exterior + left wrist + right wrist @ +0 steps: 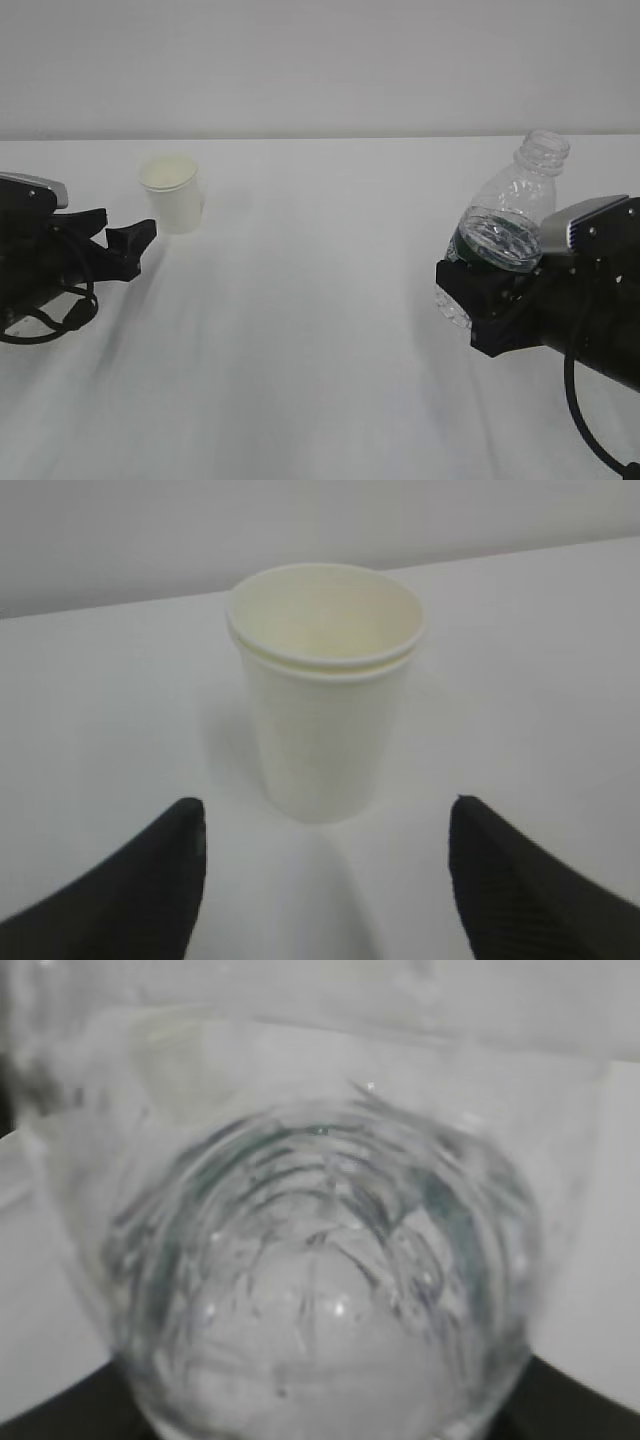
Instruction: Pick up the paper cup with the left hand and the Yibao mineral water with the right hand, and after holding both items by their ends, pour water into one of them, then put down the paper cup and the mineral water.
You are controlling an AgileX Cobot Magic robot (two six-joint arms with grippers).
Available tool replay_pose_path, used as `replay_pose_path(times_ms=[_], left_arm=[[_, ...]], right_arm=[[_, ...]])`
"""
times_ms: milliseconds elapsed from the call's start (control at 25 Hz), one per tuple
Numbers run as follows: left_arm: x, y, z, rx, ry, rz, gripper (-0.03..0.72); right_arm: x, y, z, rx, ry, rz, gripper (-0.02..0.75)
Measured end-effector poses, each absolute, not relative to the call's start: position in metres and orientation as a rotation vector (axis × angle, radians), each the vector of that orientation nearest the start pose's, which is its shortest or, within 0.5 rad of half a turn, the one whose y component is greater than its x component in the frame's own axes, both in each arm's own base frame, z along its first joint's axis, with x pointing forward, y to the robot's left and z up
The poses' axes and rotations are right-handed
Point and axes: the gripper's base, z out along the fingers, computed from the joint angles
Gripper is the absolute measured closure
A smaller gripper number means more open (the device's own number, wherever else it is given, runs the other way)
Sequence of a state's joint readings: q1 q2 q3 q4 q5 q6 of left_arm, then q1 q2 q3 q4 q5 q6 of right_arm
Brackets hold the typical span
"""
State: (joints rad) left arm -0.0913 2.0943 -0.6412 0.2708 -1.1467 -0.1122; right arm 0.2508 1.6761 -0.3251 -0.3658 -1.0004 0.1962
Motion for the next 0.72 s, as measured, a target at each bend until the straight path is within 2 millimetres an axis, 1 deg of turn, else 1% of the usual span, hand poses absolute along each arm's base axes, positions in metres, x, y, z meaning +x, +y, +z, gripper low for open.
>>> replay_pose_path(times_ms=[200, 560, 720], left_arm=[[0.34, -0.053, 0.09, 0.26, 1.783, -0.28, 0.136], [0.35, -0.055, 0.089, 0.274, 1.844, -0.289, 0.135], [0.357, -0.056, 0.086, 0.293, 1.854, -0.29, 0.1]], right_arm=[[0.233, 0.088, 0.142, -0.453, 1.821, 0.455, 0.333], [0.233, 0.089, 0.142, -0.454, 1.823, 0.464, 0.333], [0.233, 0.089, 0.142, -0.452, 1.824, 0.469, 0.333]])
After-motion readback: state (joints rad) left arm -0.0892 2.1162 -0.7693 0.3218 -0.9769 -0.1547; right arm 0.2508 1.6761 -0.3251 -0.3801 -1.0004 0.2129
